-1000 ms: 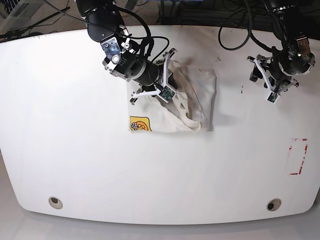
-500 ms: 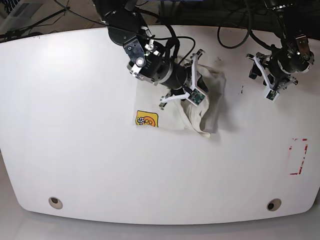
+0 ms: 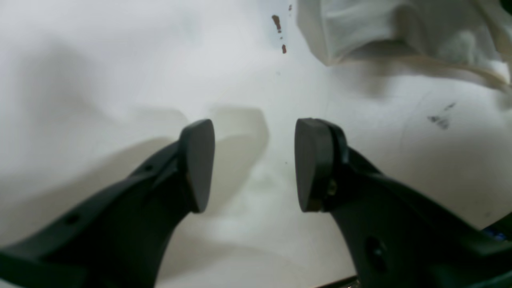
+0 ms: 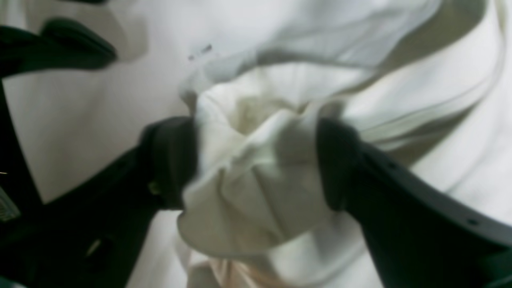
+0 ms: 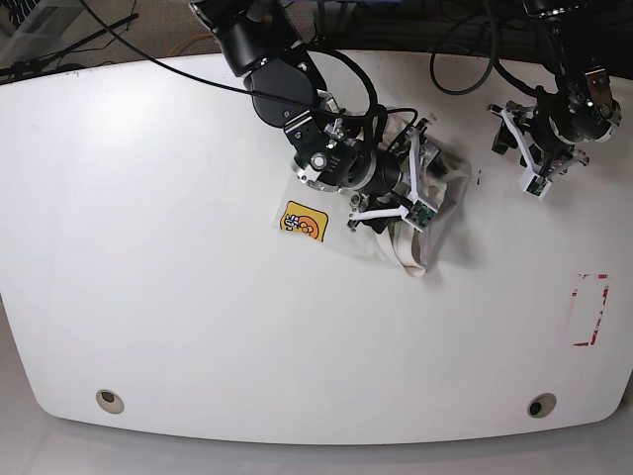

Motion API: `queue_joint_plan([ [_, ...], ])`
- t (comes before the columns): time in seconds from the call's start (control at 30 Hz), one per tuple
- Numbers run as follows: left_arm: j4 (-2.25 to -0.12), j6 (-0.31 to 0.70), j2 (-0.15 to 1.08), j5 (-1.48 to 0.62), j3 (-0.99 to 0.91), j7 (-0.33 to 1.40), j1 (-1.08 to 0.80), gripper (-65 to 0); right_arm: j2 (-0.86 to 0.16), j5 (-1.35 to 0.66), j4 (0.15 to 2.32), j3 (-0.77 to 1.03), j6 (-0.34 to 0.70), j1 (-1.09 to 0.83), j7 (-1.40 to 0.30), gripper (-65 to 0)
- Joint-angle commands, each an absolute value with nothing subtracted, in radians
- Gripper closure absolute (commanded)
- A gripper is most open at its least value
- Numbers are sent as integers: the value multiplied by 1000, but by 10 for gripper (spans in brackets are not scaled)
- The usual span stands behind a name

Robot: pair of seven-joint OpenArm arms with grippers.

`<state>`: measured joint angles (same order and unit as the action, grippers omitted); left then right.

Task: Fold the T-shirt properly
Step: 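Press the folded bundle with the right gripper and release it, then move both grippers to the bundle edges and pinch the fabric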

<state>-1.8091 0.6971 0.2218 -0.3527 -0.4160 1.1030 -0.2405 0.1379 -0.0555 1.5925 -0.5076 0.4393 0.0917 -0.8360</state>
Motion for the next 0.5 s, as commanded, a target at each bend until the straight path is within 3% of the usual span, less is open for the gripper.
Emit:
queue_joint_plan([
  [0.0,-1863,698,236,-360,-418,1087,-229,-293,153,-87,1701,-503,443,102,-806,-447],
  [0.3,-1991,698,236,-358,-321,1090,-145,-293,42,-367,1745,-285,444,96,-802,-444],
  [0.47,-1997,698,234,-358,-176,1090,-71,-293,-39,-493,1738,-154,444,93,-802,-423],
])
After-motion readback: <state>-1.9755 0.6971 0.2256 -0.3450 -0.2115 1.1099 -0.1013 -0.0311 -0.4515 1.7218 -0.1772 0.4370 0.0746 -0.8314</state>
